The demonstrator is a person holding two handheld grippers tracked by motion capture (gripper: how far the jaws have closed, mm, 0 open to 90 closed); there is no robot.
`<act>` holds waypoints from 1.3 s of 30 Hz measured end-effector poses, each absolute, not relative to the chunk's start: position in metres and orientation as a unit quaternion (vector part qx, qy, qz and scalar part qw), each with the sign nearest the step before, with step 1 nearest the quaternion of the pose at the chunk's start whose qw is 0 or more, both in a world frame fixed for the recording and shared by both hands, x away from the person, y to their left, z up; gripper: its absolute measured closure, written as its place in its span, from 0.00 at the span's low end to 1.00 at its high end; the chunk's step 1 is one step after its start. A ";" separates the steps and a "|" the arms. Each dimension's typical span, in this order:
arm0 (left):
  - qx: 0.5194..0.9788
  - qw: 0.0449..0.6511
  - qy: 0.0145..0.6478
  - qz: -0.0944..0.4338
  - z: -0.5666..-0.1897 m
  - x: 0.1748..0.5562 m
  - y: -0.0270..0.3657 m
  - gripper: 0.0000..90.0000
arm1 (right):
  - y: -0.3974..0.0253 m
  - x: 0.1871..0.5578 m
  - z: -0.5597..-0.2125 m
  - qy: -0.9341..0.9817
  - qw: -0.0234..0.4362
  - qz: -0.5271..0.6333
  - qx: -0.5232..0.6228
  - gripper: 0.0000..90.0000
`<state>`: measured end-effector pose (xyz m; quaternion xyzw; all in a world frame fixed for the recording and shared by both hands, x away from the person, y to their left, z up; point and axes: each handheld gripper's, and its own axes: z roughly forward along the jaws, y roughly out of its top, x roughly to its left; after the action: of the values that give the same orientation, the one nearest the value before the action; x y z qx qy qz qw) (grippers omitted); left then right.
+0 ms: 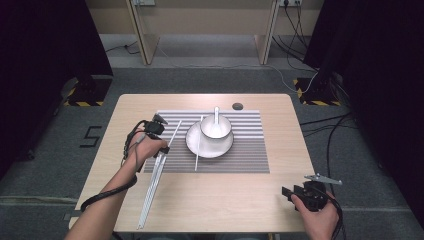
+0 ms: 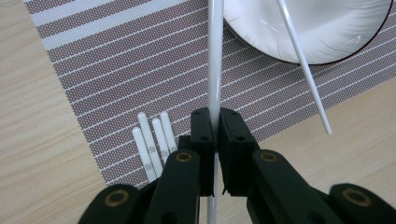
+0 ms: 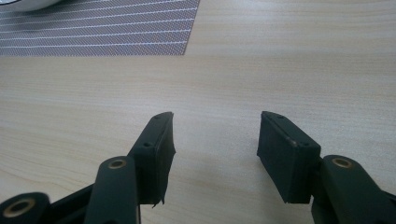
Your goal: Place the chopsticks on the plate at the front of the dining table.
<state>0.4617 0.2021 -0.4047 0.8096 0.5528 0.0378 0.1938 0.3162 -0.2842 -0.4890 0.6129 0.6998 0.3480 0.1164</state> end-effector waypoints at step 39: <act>0.785 0.232 0.573 0.023 -0.408 0.478 0.187 0.94 | -0.286 0.316 -0.488 0.699 0.121 0.349 0.612 0.51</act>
<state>0.4778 0.1870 -0.4083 0.7853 0.5734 0.0231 0.2323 0.3162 -0.2855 -0.4884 0.6121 0.6992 0.3491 0.1208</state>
